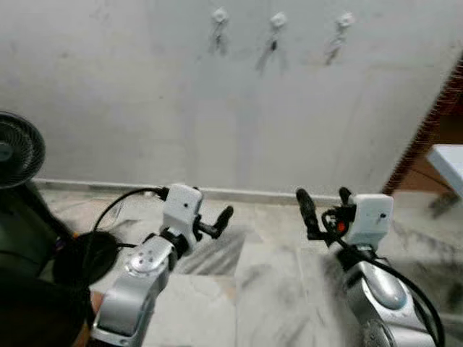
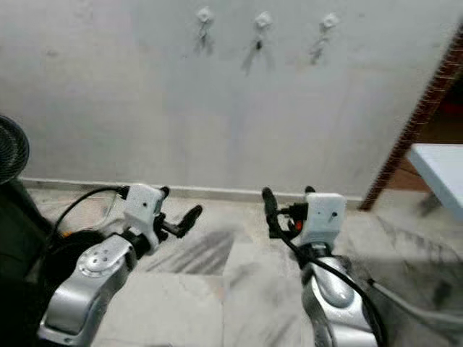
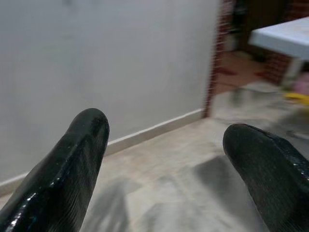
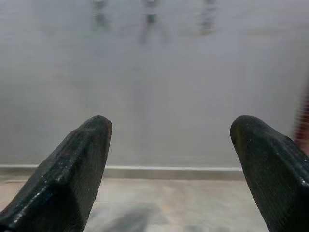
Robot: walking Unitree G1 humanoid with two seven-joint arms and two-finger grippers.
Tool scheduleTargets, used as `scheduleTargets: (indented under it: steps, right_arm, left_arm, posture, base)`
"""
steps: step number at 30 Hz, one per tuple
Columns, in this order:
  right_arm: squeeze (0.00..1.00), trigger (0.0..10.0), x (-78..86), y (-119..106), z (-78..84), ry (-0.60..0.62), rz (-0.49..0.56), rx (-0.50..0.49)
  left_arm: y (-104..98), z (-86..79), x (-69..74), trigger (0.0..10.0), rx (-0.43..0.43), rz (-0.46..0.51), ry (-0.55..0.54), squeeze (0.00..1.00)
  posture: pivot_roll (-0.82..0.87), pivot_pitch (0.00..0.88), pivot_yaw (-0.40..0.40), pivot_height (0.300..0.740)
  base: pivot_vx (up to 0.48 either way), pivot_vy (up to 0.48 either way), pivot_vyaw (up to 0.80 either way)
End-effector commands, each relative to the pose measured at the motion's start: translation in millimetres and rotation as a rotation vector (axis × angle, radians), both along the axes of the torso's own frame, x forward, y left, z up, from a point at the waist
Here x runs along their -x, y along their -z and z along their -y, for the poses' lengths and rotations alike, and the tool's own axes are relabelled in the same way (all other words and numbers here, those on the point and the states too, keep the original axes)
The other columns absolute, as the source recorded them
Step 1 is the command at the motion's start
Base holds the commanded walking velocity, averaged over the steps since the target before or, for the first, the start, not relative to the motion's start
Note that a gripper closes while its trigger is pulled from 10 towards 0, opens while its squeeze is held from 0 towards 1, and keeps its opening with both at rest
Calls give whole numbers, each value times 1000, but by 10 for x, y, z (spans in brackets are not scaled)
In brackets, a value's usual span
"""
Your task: Hang keys on a hook
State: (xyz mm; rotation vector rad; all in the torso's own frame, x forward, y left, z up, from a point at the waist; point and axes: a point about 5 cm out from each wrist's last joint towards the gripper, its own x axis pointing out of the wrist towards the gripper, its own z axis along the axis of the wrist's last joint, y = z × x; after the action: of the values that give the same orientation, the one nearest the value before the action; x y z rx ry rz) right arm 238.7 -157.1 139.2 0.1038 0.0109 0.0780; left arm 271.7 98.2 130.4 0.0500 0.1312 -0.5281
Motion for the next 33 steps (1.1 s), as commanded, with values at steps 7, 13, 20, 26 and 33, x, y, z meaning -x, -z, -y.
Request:
scheduleTargets:
  steps: [7,13,20,26,33]
  right_arm:
    - [0,10000,4,-27,-60,-23,4,-20]
    - [0,10000,-32,-32,-77,-23,8,-29]
    - [0,10000,-26,-42,-49,-2,13,-21]
    - [0,10000,-27,52,-57,7,1,32]
    - [0,10000,-40,36,-50,18,2,36]
  left_arm:
    - [40,-37,-63,10000,9,-9,-36,0]
    - [47,34,-146,10000,35,-6,-34,0]
    - [69,69,-163,10000,52,-6,-43,0]
    - [169,121,-181,10000,34,-22,-44,0]
    - [170,202,-196,10000,44,-13,-18,0]
  posture:
    - [120,0,-54,740]
    - [101,0,-58,740]
    - [86,0,-57,740]
    - [84,0,-62,740]
    - [76,0,-65,740]
  base:
    - [0,0,-343]
    - [0,0,-800]
    - [0,0,-800]
    - [0,0,-800]
    - [0,0,-800]
